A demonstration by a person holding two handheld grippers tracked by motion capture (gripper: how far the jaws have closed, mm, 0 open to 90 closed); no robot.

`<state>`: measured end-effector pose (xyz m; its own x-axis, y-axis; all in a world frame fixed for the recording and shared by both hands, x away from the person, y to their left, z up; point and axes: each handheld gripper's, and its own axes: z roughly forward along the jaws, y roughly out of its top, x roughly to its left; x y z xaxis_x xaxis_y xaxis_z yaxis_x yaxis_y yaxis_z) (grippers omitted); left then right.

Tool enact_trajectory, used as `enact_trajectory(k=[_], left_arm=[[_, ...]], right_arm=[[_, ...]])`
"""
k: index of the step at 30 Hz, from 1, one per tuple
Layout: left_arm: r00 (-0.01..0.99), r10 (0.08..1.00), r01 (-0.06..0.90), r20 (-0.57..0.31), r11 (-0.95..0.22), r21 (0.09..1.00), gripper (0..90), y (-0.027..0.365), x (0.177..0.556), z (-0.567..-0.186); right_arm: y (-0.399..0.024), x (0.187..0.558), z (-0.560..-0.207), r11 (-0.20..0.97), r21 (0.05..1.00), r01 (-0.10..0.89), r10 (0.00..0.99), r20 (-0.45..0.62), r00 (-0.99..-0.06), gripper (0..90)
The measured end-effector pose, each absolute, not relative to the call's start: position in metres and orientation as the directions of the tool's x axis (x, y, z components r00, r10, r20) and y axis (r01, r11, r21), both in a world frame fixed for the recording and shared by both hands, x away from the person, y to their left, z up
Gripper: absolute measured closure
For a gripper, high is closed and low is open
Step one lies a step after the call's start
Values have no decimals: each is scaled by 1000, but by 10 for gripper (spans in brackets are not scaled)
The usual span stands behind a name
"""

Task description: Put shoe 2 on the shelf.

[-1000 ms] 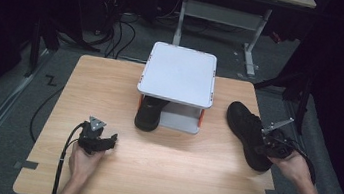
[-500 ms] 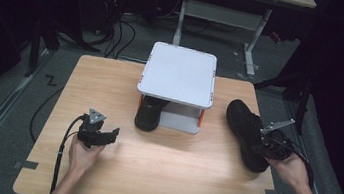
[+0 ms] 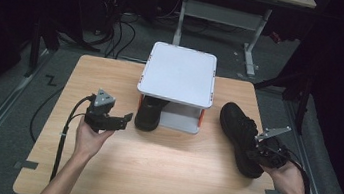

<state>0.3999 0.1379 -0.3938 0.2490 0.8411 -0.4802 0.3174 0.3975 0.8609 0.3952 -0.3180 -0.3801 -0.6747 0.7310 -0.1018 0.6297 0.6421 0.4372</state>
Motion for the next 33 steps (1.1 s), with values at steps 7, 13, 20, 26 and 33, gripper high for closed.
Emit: enact_trajectory(k=[7,13,20,26,33], left_arm=[[291,830,295,-477,396,870,251,119,419,-367],[274,830,305,-485,403,863,245,109,444,-355],[231,839,310,-493,417,854,256,105,467,-350],[208,850,329,-484,406,853,265,98,481,-353],[183,844,345,-504,425,837,286,95,490,-358]], right_arm=[[-312,383,-382,662,441,606,713,-121,-691,884],[-307,376,-384,675,439,593,699,-125,-704,884],[-303,368,-384,687,442,577,682,-119,-721,884],[-299,358,-382,697,445,562,669,-121,-733,884],[-291,346,-378,713,444,542,647,-119,-753,884]])
